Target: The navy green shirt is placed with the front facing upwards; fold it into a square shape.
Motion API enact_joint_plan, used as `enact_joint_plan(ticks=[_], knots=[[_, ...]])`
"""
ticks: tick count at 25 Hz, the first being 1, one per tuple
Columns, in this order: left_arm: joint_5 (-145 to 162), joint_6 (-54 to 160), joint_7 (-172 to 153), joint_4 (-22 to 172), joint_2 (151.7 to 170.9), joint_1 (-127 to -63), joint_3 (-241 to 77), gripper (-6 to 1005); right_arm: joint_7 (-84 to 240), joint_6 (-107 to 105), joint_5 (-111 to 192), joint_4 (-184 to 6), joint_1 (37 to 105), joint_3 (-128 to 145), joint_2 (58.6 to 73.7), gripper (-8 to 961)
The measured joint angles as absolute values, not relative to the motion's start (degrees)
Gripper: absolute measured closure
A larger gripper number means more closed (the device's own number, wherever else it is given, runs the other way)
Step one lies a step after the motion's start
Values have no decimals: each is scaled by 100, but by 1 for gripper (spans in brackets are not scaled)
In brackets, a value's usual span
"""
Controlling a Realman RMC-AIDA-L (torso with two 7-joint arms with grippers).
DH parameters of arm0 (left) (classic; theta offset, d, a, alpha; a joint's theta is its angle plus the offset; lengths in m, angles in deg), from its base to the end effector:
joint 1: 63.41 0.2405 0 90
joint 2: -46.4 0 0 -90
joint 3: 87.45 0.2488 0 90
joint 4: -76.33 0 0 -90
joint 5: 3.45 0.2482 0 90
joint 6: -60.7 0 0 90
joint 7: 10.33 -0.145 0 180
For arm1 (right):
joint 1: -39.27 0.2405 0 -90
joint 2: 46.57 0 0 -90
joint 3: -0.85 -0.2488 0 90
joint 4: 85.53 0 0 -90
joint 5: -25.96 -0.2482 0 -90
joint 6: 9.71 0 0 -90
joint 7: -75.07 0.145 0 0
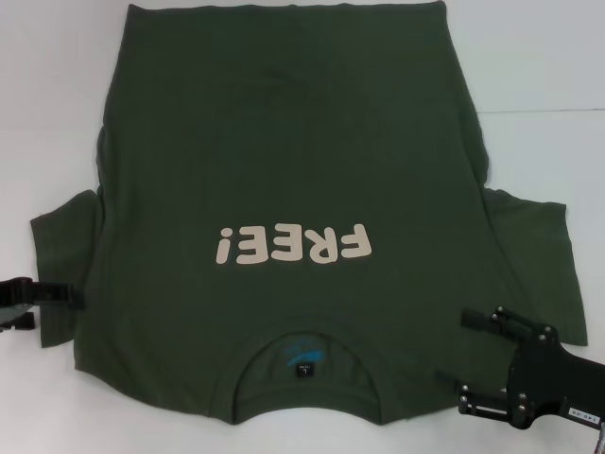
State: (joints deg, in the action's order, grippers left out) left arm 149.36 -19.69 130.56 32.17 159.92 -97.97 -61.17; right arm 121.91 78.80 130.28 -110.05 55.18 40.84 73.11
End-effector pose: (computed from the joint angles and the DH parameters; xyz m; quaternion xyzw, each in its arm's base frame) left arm -0.3639 0.3748 0.0824 -0.7039 -0.6728 -0.0464 0.2231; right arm 0.3529 0.2606 -0.0341 -0.9208 0.1586 0.2751 0.2266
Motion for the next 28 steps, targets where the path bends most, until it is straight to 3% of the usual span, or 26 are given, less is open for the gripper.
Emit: enact_joint_plan(ticks=[28], knots=[[14922, -1846, 13291, 3494, 15995, -9963, -6157, 62, 12191, 7765, 13028, -11005, 5579, 4084, 7311, 38]])
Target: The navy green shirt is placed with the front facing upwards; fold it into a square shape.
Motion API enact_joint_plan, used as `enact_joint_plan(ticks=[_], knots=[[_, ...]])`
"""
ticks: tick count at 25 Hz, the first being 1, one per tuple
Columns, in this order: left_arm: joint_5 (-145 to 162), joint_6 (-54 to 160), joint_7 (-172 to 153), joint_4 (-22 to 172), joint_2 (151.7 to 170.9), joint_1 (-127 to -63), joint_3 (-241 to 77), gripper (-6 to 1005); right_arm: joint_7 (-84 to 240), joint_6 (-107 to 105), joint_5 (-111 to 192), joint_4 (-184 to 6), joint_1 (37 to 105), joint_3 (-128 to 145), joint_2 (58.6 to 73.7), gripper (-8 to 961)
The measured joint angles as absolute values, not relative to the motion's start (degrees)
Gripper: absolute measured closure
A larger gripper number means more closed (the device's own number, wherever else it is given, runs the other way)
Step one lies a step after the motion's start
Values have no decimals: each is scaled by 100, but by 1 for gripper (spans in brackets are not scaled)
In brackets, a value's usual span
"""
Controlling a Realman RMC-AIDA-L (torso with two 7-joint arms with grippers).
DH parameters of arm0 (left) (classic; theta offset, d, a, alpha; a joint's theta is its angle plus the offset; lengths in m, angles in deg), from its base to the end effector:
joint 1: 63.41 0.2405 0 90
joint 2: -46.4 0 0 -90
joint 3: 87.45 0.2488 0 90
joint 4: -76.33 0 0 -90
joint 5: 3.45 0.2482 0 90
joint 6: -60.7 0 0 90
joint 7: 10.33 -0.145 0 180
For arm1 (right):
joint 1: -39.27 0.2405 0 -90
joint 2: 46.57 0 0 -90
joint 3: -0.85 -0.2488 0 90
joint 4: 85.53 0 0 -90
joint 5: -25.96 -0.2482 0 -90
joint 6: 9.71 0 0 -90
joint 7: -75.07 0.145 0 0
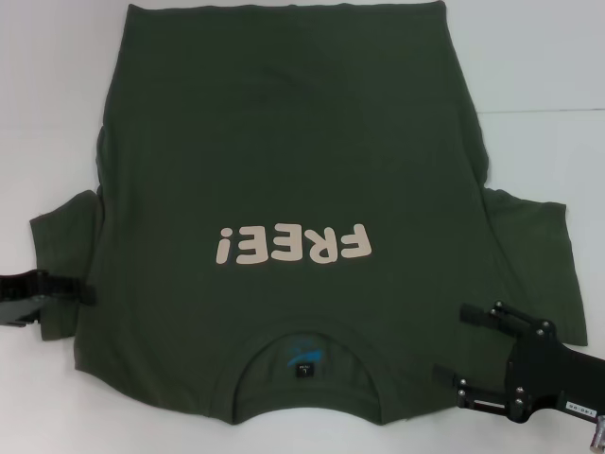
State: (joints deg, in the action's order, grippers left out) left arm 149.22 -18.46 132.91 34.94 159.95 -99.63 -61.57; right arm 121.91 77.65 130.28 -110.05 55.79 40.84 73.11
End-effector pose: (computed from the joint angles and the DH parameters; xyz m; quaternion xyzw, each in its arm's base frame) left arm -0.3575 0.3820 0.0709 -0.6924 -0.6877 -0.0571 0.2108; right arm 0.3526 0.2658 -0.0345 -0.9218 0.1572 0.2689 0.2309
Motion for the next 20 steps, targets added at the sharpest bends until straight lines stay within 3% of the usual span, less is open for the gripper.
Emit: enact_joint_plan(ticks=[5, 8, 13, 20], knots=[[14951, -1759, 13346, 3493, 15993, -9956, -6122, 162, 12191, 7765, 13028, -11007, 5579, 4084, 7307, 38], [14959, -1753, 13347, 3493, 15993, -9960, -6101, 379, 12191, 7769, 13028, -11012, 5579, 4084, 7314, 38], [14962, -1746, 13349, 3493, 15994, -9964, -6099, 652, 12191, 7784, 13028, -11030, 5579, 4084, 7314, 38], [14965, -1743, 13316, 3493, 16004, -9963, -6026, 780, 12191, 7794, 13028, -11041, 5580, 4084, 7311, 38]])
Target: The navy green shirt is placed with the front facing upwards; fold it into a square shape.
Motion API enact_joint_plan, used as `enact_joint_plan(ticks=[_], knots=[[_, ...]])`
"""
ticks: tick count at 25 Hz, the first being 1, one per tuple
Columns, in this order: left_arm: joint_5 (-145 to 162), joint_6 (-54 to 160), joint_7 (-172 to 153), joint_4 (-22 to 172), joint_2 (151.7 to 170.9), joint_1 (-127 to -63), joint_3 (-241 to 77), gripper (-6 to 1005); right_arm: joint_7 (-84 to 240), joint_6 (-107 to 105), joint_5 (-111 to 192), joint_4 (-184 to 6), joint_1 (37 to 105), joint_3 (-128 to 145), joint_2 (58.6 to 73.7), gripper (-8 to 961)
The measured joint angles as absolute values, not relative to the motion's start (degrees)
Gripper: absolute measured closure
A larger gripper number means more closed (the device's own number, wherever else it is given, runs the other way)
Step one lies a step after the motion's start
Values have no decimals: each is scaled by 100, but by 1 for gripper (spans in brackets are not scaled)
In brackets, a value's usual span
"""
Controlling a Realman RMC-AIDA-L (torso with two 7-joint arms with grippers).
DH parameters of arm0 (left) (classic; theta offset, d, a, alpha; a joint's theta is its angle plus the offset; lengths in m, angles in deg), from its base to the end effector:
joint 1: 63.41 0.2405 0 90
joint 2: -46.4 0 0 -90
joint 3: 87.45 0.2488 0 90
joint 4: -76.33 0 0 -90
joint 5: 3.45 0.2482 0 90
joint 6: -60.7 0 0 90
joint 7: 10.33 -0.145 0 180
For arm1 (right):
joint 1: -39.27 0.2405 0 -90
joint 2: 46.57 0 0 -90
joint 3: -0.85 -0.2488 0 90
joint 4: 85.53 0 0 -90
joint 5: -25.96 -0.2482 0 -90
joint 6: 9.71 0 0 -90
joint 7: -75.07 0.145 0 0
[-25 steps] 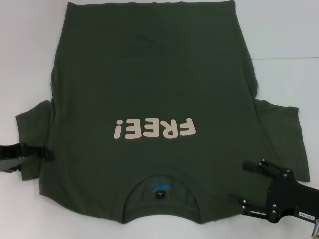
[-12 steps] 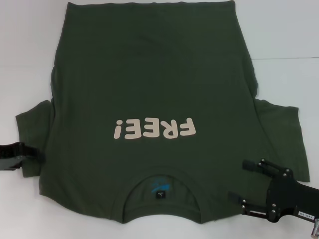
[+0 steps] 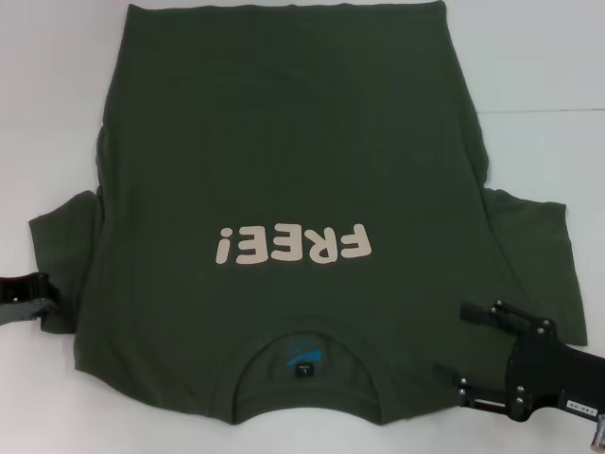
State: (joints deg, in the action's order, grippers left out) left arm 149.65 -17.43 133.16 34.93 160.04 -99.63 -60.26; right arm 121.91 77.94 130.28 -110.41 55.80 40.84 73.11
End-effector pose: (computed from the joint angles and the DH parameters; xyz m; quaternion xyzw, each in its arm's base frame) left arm -0.3582 0.3835 0.0691 -0.6947 -0.6841 -0.0462 0.2174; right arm 0.3518 0.2665 -0.0332 -0.9222 0.1537 0.2695 0.2308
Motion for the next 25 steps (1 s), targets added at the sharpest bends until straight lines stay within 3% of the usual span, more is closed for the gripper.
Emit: enact_joint_plan(ticks=[9, 25], knots=[[14921, -1767, 13227, 3463, 15993, -9989, -6022, 999, 12191, 7786, 13028, -11048, 5588, 4082, 7311, 38], [14959, -1841, 13141, 2986, 15803, -9967, -6102, 995, 12191, 7774, 13024, -11023, 5615, 3900, 7319, 38]])
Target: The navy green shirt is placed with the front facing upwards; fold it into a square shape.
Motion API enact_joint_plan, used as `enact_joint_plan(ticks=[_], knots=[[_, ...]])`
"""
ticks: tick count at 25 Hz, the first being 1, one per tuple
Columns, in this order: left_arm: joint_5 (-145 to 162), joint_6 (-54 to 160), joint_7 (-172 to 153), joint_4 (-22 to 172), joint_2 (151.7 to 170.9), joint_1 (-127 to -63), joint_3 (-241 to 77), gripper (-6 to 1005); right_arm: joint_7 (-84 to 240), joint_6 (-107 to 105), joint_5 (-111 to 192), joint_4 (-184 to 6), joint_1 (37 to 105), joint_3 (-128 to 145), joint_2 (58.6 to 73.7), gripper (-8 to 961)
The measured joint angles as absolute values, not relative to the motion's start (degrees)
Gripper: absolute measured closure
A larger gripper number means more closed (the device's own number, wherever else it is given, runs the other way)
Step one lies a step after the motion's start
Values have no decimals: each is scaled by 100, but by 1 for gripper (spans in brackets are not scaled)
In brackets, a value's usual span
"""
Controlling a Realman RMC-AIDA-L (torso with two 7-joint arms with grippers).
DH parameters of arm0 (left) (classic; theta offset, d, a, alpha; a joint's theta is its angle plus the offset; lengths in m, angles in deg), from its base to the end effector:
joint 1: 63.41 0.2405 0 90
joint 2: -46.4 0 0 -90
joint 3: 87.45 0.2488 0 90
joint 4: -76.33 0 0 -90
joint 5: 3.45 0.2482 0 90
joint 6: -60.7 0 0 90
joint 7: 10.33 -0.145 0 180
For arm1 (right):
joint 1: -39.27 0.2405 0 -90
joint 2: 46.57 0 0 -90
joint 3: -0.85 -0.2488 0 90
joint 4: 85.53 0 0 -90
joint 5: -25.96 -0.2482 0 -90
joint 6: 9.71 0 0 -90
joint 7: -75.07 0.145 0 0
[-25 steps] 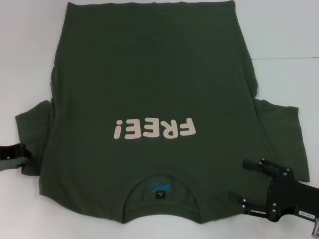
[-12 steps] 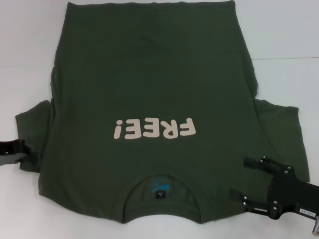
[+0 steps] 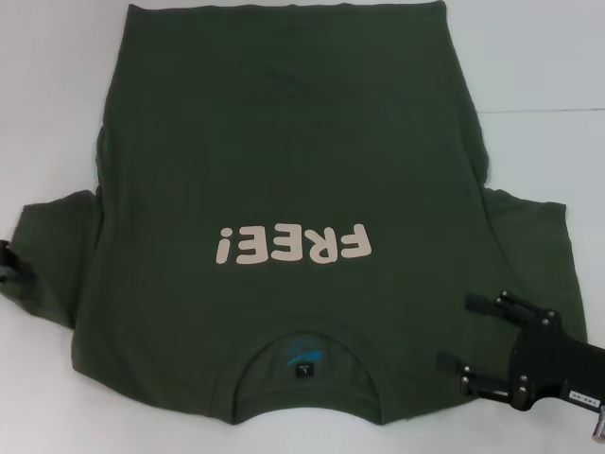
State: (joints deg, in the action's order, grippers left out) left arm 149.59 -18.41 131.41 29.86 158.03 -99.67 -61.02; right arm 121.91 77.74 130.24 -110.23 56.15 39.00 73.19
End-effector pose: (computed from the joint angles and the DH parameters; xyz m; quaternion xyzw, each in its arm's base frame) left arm -0.3553 0.3944 0.1118 -0.7083 -0.6521 -0.0491 0.2658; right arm 0.3524 0.2700 -0.0300 -0.9167 0.1577 0.2742 0.2440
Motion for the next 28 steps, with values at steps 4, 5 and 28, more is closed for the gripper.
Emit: enact_joint_plan(ticks=[4, 5, 28], knots=[[14958, -1948, 13151, 2757, 15696, -9954, -6268, 994, 12191, 7775, 13019, -11010, 5615, 3821, 7320, 38], [14958, -1961, 13150, 2713, 15669, -9954, -6308, 994, 12191, 7775, 13019, -11007, 5614, 3812, 7320, 38], [14661, -2408, 13266, 2341, 15448, -10298, -6538, 990, 12191, 7822, 13030, -10991, 5634, 3819, 7338, 39]])
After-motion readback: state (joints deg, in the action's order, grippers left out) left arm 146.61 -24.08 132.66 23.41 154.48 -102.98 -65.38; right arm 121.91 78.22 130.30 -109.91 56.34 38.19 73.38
